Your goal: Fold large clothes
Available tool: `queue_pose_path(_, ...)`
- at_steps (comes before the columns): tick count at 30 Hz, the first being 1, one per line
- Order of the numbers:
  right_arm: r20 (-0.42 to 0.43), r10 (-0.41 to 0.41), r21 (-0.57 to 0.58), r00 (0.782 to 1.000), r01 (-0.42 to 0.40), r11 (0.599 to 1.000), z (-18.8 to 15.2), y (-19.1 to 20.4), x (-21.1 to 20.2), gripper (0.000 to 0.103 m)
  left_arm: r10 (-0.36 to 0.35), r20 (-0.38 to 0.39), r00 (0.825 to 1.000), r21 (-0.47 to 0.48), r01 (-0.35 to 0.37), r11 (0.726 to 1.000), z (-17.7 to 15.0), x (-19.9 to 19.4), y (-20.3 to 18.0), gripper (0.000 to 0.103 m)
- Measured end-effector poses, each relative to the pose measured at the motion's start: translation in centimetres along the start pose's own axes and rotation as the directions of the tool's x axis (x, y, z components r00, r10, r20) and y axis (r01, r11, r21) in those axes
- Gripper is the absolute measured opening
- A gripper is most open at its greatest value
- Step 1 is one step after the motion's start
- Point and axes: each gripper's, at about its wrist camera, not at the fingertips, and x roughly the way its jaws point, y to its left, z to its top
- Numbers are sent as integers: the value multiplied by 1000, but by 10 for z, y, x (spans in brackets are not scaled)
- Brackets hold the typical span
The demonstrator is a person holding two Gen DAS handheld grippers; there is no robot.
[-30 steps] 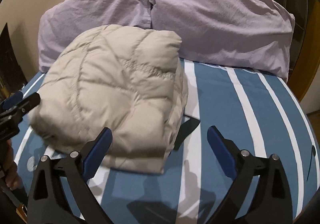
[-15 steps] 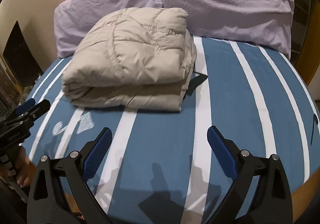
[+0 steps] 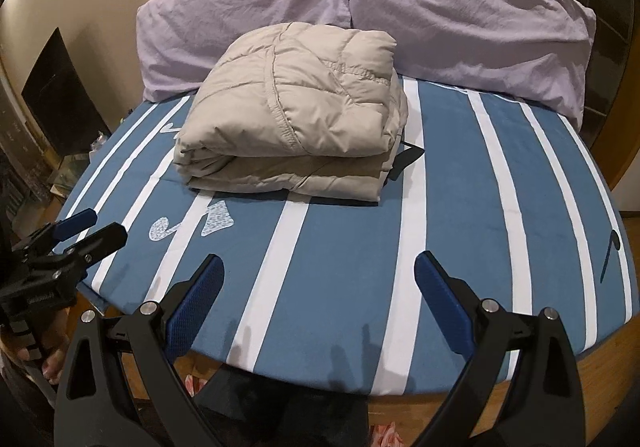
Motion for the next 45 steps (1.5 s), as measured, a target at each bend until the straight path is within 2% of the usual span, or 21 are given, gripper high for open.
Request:
queue_pose_path(13,-30,33,27,999,-32,999,2,-3,-1,98,-20,-49,999,-18,20,1000,5,8,0,101)
queue_pose_path(45,-40,60,34,997,-59,998,3,3,1,98,-25,-51,998,-5,25,1000,9,7,-8,101)
